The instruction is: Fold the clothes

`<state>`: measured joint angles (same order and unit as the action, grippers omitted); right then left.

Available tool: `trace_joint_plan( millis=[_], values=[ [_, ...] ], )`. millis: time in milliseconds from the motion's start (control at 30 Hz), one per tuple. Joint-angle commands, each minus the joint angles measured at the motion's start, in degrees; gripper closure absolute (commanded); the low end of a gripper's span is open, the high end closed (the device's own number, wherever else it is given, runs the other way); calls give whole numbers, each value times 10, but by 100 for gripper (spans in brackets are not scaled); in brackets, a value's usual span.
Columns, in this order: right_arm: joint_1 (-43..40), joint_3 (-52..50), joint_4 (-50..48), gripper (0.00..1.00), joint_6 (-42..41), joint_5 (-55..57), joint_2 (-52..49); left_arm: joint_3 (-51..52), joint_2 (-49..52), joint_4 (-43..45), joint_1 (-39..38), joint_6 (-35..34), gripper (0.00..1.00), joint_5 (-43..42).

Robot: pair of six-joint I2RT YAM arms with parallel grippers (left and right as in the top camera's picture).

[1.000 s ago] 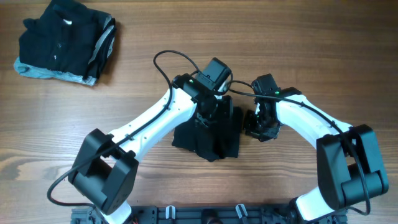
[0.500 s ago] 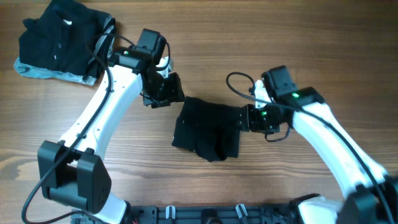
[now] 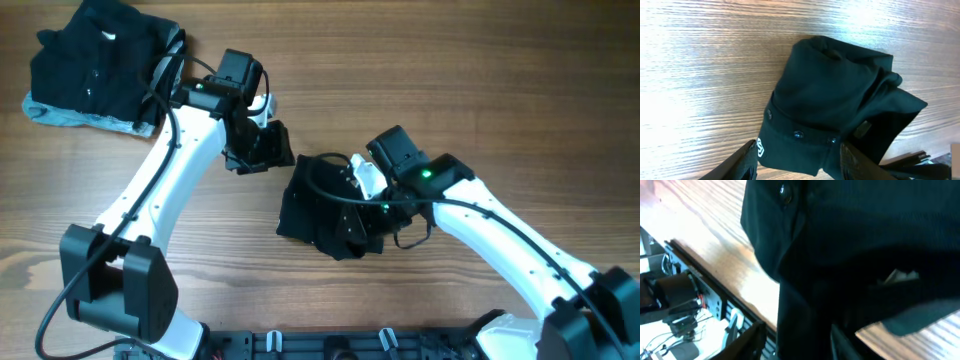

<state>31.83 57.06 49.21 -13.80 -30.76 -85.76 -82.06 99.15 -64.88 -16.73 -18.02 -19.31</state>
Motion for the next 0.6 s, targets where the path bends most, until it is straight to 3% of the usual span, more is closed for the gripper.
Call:
trace_joint_plan(
  millis=[0, 67, 200, 433, 533, 567],
  values=[
    [2, 6, -26, 83, 3, 12, -15, 5, 0, 1, 17, 13, 48, 8],
    [1, 6, -25, 96, 1, 41, -14, 5, 0, 1, 23, 13, 48, 8],
    [-41, 10, 16, 96, -63, 209, 6, 5, 0, 0, 25, 13, 47, 8],
    [-106, 10, 34, 95, -31, 232, 14, 5, 0, 2, 25, 13, 43, 19],
    [-106, 9, 35, 91, -75, 281, 9, 5, 0, 0, 24, 13, 41, 19],
    [-106, 9, 35, 83, -85, 288, 7, 5, 0, 0, 24, 14, 41, 19]
  ],
)
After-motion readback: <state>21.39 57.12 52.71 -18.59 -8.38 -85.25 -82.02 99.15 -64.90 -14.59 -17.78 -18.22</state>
